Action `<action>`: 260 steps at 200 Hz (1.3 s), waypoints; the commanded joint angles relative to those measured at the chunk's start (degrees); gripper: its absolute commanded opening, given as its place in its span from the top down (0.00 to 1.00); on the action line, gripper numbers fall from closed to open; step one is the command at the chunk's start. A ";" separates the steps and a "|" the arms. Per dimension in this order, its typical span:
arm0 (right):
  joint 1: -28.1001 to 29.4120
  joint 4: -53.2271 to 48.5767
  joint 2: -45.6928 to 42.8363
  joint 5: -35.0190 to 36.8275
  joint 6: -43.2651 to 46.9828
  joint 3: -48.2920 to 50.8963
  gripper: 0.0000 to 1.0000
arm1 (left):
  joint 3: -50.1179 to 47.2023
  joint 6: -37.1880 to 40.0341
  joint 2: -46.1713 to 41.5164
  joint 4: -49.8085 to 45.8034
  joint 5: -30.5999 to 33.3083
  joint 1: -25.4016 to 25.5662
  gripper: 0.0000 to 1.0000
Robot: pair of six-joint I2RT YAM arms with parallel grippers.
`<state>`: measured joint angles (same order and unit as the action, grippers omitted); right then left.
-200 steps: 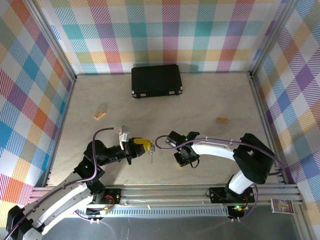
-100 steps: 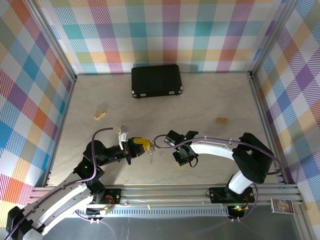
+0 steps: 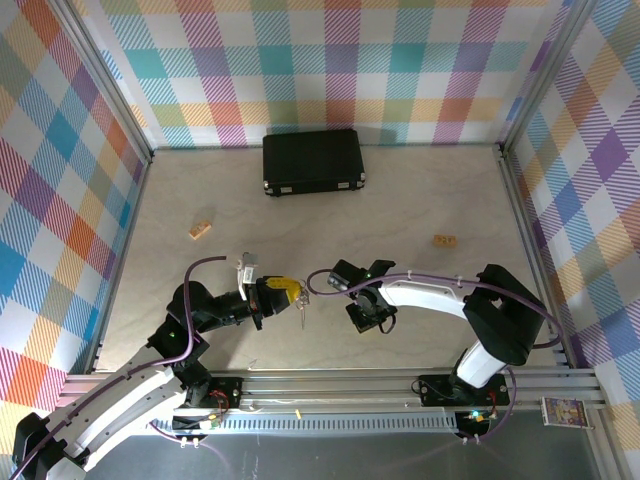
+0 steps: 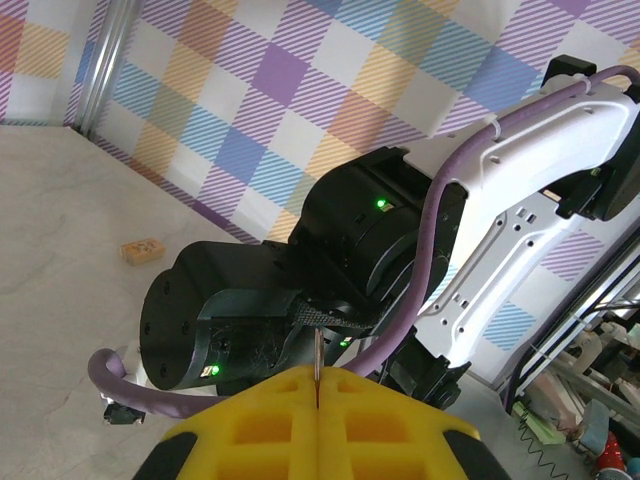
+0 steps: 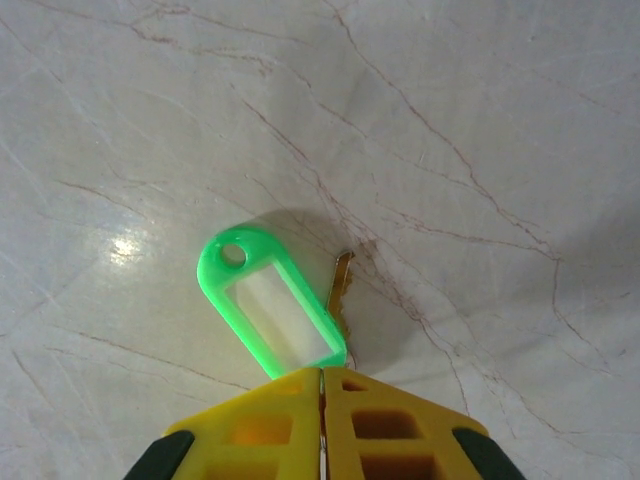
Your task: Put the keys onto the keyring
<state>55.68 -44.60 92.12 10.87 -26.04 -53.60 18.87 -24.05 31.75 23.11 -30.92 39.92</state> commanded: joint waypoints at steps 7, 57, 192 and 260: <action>0.24 -3.05 1.28 -1.94 1.07 -1.66 0.94 | -0.86 -0.60 -0.89 4.49 -0.86 -0.64 1.00; -2.11 -14.51 7.84 -5.93 2.13 -9.44 1.00 | -1.20 -0.09 -1.51 4.49 -0.74 -0.69 1.00; -5.82 -13.20 13.33 -8.76 5.83 -12.75 0.94 | -1.47 -0.09 -1.98 4.31 -0.64 -0.64 1.00; -5.83 -12.58 7.62 -8.32 4.19 -12.01 0.67 | -1.02 -0.05 -1.60 4.40 -0.94 -0.66 1.00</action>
<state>50.19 -56.66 103.79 2.74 -21.21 -65.91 18.02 -24.25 30.63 24.34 -30.94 39.92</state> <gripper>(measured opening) 0.300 0.050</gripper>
